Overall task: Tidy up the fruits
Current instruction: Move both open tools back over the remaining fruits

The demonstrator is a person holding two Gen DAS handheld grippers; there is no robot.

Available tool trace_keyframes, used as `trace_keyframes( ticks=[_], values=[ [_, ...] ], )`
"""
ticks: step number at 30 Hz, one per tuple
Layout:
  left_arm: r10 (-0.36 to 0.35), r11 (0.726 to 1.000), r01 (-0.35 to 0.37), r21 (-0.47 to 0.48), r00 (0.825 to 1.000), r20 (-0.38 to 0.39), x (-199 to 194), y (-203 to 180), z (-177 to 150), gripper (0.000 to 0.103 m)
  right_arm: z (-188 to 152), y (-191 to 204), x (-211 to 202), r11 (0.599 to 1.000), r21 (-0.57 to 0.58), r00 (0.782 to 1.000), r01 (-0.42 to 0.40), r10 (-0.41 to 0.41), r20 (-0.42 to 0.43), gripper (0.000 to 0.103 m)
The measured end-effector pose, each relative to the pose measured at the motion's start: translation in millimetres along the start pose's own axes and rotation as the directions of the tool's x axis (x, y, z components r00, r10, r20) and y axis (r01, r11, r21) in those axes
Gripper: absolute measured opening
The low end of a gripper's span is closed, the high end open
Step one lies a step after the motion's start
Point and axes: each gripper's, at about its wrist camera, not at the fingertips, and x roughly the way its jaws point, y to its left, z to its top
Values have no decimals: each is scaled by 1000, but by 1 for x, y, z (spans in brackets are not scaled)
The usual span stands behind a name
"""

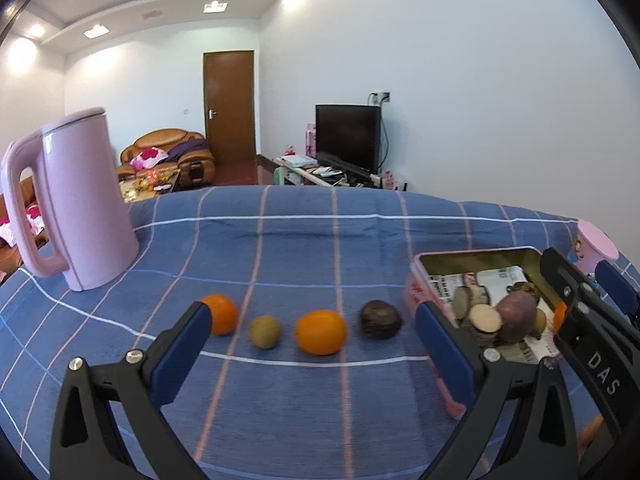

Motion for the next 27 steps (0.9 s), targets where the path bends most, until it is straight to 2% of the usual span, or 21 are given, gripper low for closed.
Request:
trace_keyframes(
  ticks=[6, 9, 13, 19, 20, 21, 23, 27],
  values=[
    [28, 1000, -28, 4, 1000, -2, 3, 21, 1, 103, 0, 22, 6, 1000, 9, 1000, -26, 26, -14, 80],
    [82, 996, -83, 39, 997, 10, 6, 35, 4, 103, -1, 31, 7, 999, 8, 999, -44, 44, -19, 80],
    [188, 982, -188, 33, 982, 12, 15, 66, 9, 103, -1, 45, 11, 998, -22, 998, -61, 60, -32, 80],
    [271, 961, -274, -42, 961, -61, 35, 117, 16, 103, -2, 75, 22, 986, -124, 991, -110, 100, -85, 80],
    [276, 959, -280, -50, 959, -70, 37, 123, 17, 103, -3, 80, 24, 982, -138, 989, -127, 114, -98, 76],
    [284, 956, -288, -56, 956, -81, 40, 128, 18, 103, -4, 88, 28, 974, -161, 983, -159, 141, -121, 66],
    [290, 953, -297, -63, 951, -103, 46, 136, 17, 103, -6, 99, 34, 958, -199, 971, -206, 175, -165, 57],
    [257, 957, -272, -99, 956, -145, 53, 146, 14, 103, -12, 111, 50, 941, -237, 950, -240, 177, -258, 54]
  ],
)
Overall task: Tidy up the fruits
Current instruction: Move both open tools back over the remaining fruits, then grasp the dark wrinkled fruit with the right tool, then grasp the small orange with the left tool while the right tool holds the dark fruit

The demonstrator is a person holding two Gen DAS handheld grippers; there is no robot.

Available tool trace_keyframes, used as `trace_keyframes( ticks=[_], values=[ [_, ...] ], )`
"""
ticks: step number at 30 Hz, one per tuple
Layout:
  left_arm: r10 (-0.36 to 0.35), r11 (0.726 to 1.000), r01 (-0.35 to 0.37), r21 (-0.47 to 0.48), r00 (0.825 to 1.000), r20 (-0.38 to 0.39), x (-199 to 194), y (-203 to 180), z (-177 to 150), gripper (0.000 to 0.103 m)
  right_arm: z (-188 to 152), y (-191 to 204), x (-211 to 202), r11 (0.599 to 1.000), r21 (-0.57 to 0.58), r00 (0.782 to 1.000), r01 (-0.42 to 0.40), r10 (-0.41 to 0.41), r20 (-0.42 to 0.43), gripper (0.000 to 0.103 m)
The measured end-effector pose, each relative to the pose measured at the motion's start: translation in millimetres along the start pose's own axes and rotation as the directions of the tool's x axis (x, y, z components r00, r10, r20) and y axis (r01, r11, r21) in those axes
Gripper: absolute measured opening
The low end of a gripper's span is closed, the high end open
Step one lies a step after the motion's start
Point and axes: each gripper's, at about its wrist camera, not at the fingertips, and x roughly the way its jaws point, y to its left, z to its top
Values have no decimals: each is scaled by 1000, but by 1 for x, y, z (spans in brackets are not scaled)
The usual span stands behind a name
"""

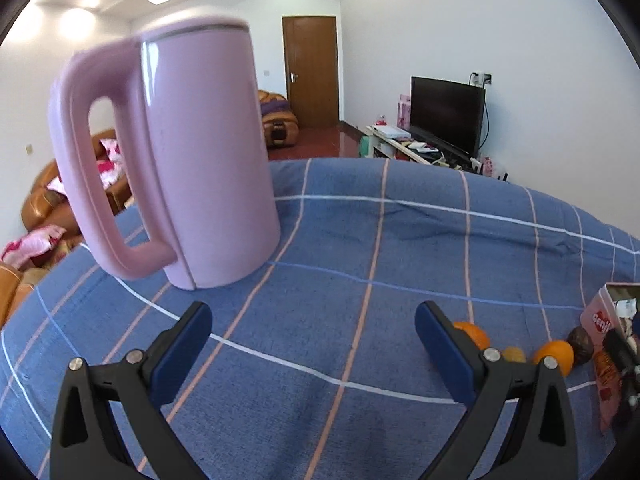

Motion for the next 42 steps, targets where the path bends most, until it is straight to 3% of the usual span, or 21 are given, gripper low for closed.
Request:
trace_keyframes(
  ticks=[4, 5, 9, 12, 17, 20, 21, 24, 26, 30, 34, 39, 42],
  values=[
    [13, 1000, -12, 22, 1000, -28, 5, -1, -1, 103, 0, -4, 17, 1000, 9, 996, -22, 22, -83, 52],
    [17, 999, -16, 27, 999, -35, 7, -2, -1, 103, -1, -3, 20, 1000, -15, 995, -19, 17, -99, 47],
    [28, 999, -26, 25, 998, -59, 13, 1, 0, 103, -3, 8, 29, 990, -141, 992, -1, -17, -128, 47],
    [29, 999, -28, 25, 998, -64, 13, 3, 1, 103, -7, 25, 39, 959, -282, 985, 2, -51, -166, 47],
    [36, 999, -35, 29, 998, -53, 10, 5, 2, 103, -9, 38, 53, 920, -391, 976, 9, -94, -198, 44],
    [15, 1000, -13, 20, 998, -59, 12, 8, 3, 103, -1, 32, 58, 935, -354, 969, -24, -65, -238, 42],
    [-4, 1000, 5, 11, 998, -67, 13, 10, 3, 103, 1, 28, 60, 939, -344, 965, -19, -73, -250, 35],
    [-67, 998, 65, -28, 993, -96, 16, 13, 3, 103, -1, 26, 54, 939, -344, 969, -22, -65, -239, 35],
    [-95, 995, 92, -33, 991, -90, 14, 12, 3, 103, -3, 21, 46, 957, -286, 975, -56, -9, -223, 35],
    [-160, 987, 160, -9, 986, -51, 6, 4, 4, 103, -1, -2, 12, 989, -71, 989, -132, 127, -79, 35],
    [-213, 977, 214, 23, 976, -34, 0, -6, 4, 103, -4, -17, -20, 978, 95, 980, -184, 175, 92, 36],
    [-276, 960, 279, 35, 958, -71, 8, -25, 2, 100, -2, -19, -24, 977, 117, 979, -177, 163, 121, 36],
    [-307, 950, 311, 6, 942, -135, 20, -40, 1, 87, -1, -22, -22, 972, 137, 978, -190, 175, 115, 36]
  ],
)
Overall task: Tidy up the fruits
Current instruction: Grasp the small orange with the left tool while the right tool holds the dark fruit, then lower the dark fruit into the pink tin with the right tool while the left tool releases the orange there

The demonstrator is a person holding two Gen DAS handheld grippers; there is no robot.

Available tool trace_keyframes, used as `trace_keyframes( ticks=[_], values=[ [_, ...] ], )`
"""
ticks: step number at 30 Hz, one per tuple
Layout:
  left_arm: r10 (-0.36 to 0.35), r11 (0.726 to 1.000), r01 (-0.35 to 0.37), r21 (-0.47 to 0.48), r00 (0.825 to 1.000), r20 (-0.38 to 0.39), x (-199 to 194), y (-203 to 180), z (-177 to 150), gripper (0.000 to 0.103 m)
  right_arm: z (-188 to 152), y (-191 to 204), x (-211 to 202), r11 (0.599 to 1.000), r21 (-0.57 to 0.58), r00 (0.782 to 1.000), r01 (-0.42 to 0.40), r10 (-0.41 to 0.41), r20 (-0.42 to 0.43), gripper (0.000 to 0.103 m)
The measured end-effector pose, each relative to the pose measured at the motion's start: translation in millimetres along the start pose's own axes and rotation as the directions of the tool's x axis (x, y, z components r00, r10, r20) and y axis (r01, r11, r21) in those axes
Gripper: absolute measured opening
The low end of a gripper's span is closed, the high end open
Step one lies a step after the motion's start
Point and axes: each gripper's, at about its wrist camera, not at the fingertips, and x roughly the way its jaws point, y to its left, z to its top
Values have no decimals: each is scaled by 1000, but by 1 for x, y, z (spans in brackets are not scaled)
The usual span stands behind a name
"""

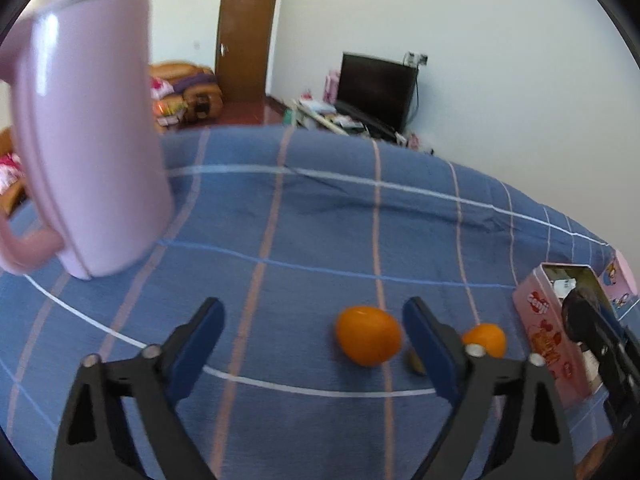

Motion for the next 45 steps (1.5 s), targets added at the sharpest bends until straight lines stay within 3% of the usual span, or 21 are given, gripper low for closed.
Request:
trace_keyframes(
  ticks=[3, 5, 8, 9, 11, 12, 15, 20, 23, 27, 45],
  values=[
    [22, 1000, -22, 2, 997, -68, 20, -13, 1, 76, -2, -3, 1, 1000, 3, 1000, -9, 9, -4, 36],
    [14, 999, -18, -39, 995, -101, 32, -15, 3, 76, -1, -4, 1, 1000, 3, 1000, -15, 15, -8, 36],
    [50, 998, -52, -21, 993, -106, 37, -24, 5, 73, -1, -5, 4, 1000, 5, 1000, -20, 20, -19, 36],
    [39, 999, -42, -20, 994, -101, 36, -25, 5, 69, -1, -6, 5, 1000, 8, 1000, -22, 22, -22, 36],
    [-13, 1000, 10, -30, 995, -103, 34, -23, 3, 44, -1, -7, 7, 1000, 13, 999, -23, 23, -29, 36],
    [-34, 999, 30, -35, 993, -111, 34, -21, 2, 40, 0, -8, 8, 1000, 17, 999, -22, 23, -34, 36],
    [-50, 997, 43, -68, 994, -100, 29, -13, 1, 38, -1, -9, 8, 999, 24, 999, -20, 21, -35, 36],
    [-24, 989, 28, -144, 999, 32, 2, 3, -5, 38, -2, -7, 2, 1000, 12, 1000, -18, 18, -3, 36],
    [38, 995, -27, -91, 992, 123, -15, -8, -6, 38, -2, -1, -5, 1000, -22, 999, 6, -5, 42, 36],
    [120, 992, -124, 1, 966, 227, -34, -29, -11, 38, -1, 4, -11, 997, -60, 996, 40, -35, 82, 36],
    [161, 986, -169, 10, 951, 263, -64, -53, -37, 39, -7, 2, -24, 994, -68, 992, 89, -82, 91, 36]
  ],
)
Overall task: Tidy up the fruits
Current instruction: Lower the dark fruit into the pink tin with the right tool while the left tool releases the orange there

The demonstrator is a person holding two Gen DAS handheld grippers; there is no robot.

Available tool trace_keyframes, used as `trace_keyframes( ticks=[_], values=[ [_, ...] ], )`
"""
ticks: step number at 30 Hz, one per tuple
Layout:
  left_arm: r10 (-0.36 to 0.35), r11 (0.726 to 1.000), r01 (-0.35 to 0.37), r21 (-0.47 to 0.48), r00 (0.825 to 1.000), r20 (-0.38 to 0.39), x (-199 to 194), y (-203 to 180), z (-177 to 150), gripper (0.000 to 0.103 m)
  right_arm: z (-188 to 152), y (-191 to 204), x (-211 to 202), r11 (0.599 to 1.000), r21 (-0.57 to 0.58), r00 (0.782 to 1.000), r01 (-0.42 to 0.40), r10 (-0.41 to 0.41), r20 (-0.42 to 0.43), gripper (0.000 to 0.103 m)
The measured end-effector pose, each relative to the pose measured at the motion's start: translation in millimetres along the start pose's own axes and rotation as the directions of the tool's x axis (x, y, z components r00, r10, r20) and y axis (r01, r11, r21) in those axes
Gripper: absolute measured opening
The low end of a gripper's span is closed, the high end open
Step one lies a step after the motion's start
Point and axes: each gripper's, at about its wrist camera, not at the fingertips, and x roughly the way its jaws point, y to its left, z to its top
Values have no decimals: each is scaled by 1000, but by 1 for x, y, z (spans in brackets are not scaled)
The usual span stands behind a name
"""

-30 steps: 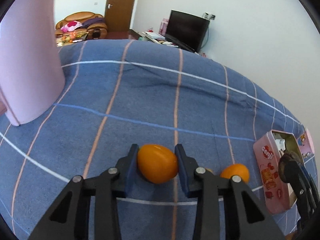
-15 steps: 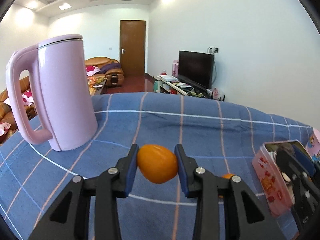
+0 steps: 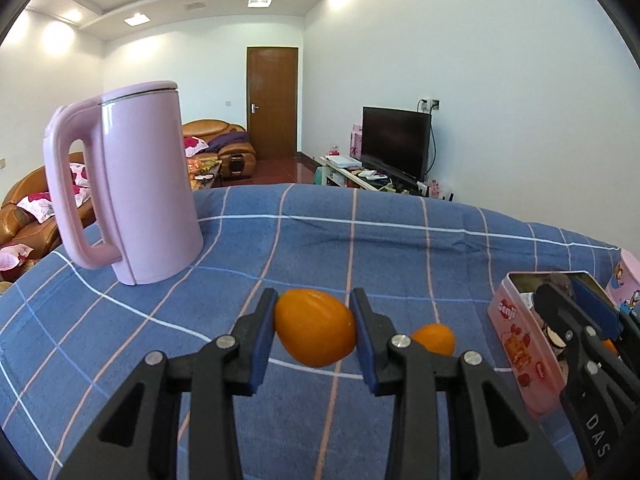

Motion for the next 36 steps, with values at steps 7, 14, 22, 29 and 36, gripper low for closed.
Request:
trace_keyframes(
  ticks=[7, 14, 22, 29, 36],
  values=[
    [12, 1000, -13, 16, 1000, 24, -11, -8, -5, 39, -4, -9, -7, 1000, 7, 1000, 2, -2, -10, 36],
    [-1, 1000, 1, 16, 1000, 21, -16, -16, -8, 38, -6, -18, -12, 1000, 23, 1000, -1, 1, -21, 36],
    [-15, 1000, 15, 19, 1000, 9, -19, -30, -10, 39, -9, -31, -18, 1000, 11, 1000, 2, -2, -22, 36],
    [-33, 999, 32, 44, 999, 11, -23, -51, -11, 38, -11, -47, -24, 1000, 11, 1000, 18, -17, -20, 36],
    [-55, 996, 54, 70, 998, 12, -26, -71, -13, 39, -11, -66, -27, 999, 11, 999, 45, -44, -17, 36]
  ],
)
